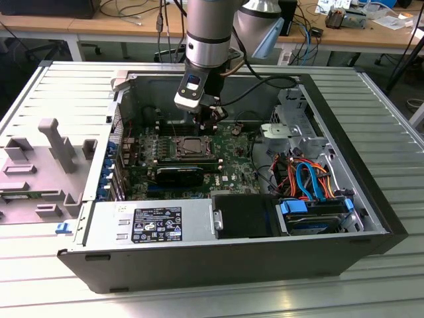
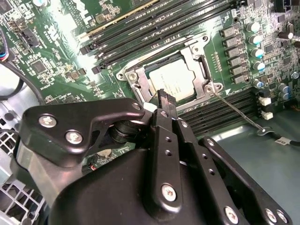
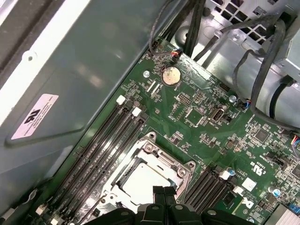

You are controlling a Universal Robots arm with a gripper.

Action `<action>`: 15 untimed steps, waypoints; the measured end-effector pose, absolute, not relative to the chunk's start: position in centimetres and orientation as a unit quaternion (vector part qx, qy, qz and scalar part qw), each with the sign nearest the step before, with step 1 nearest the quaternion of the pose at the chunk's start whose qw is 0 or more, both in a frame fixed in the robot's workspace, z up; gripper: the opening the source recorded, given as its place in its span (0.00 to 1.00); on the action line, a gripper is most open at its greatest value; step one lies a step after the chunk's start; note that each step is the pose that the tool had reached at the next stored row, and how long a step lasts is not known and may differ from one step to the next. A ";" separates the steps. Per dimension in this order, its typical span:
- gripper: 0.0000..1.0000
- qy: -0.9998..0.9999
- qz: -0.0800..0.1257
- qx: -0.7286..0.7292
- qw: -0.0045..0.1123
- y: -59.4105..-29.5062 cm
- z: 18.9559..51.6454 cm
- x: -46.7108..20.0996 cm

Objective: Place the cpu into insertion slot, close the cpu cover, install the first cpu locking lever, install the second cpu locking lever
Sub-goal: 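Install the first cpu locking lever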

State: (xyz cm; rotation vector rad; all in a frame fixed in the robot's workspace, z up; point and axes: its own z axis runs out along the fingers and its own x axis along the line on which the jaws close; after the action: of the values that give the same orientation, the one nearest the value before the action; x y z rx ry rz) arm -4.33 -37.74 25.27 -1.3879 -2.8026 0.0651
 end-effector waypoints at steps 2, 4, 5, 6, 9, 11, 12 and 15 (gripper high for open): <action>0.11 -0.899 0.021 -0.438 0.007 -37.7 25.3 -4.3; 0.11 -0.901 0.021 -0.432 0.006 -37.7 25.3 -4.3; 0.11 -0.902 0.021 -0.431 0.006 -37.7 25.3 -4.3; 0.11 -0.904 0.021 -0.428 0.006 -37.7 25.3 -4.3; 0.11 -0.907 0.021 -0.420 0.006 -37.7 25.3 -4.3; 0.11 -0.910 0.021 -0.414 0.006 -37.7 25.3 -4.3; 0.11 -0.912 0.021 -0.409 0.006 -37.7 25.3 -4.3; 0.11 -0.917 0.021 -0.398 0.006 -37.7 25.3 -4.3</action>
State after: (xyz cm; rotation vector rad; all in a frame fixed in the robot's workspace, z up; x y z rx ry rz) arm -4.33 -37.74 25.27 -1.2446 -2.8714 0.0661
